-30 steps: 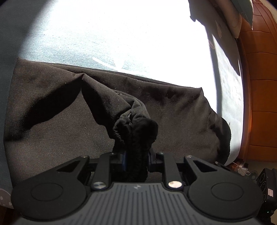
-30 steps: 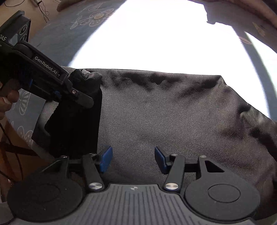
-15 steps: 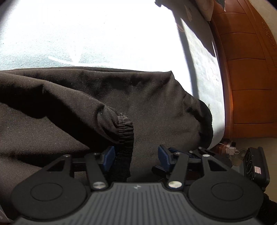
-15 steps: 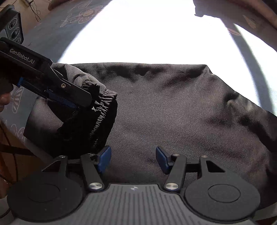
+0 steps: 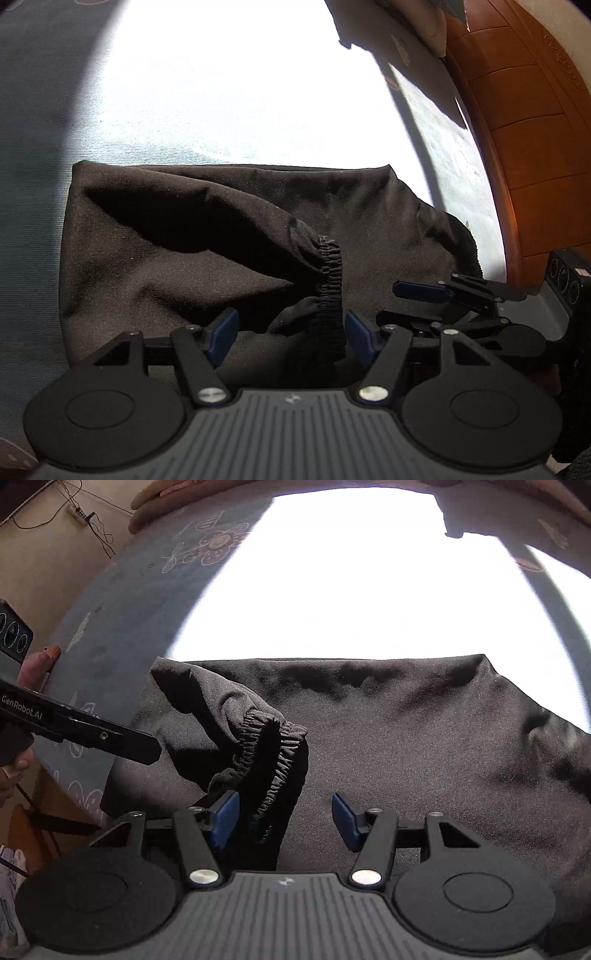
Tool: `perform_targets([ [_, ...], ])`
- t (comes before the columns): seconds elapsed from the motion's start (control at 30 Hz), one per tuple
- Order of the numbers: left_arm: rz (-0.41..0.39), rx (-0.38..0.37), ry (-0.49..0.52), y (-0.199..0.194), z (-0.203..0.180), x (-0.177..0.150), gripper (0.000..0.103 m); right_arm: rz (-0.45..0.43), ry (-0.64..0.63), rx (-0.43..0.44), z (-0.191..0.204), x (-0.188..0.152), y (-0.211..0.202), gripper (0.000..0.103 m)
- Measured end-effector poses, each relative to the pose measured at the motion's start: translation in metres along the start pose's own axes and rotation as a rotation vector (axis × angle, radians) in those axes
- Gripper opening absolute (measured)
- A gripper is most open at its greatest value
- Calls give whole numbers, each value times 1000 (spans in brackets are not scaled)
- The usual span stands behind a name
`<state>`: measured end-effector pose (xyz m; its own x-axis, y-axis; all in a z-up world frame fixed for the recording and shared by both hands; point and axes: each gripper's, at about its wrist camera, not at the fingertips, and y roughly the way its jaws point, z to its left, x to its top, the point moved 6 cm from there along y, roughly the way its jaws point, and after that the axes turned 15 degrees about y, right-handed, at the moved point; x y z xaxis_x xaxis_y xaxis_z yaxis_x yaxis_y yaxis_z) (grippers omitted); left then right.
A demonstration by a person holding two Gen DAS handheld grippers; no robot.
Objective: Fold clothes
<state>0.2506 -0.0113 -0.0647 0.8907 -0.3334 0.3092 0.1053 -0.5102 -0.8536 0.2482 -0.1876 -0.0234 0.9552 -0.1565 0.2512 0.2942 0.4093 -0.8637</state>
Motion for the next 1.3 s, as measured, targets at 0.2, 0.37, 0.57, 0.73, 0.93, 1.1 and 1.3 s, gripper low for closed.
perform_targets([
  [0.2, 65, 231, 307, -13, 8, -34, 63, -3, -40, 77, 30, 10, 8, 56],
  [0.37, 108, 316, 520, -12, 6, -62, 64, 11, -139, 106, 59, 20, 18, 34],
  [0.57, 23, 299, 583, -10, 8, -61, 65, 48, -218, 191, 110, 63, 45, 36],
  [0.73, -80, 289, 661, 3, 21, -42, 65, 89, -292, 258, 153, 104, 73, 51],
  [0.93, -137, 206, 668, 24, 40, -34, 65, 260, -352, 308, 184, 124, 132, 60],
  [1.1, -166, 192, 692, 26, 38, -40, 71, 373, -361, 280, 186, 110, 171, 60],
  [1.3, -180, 152, 699, 26, 38, -39, 75, 452, -371, 283, 186, 108, 184, 62],
])
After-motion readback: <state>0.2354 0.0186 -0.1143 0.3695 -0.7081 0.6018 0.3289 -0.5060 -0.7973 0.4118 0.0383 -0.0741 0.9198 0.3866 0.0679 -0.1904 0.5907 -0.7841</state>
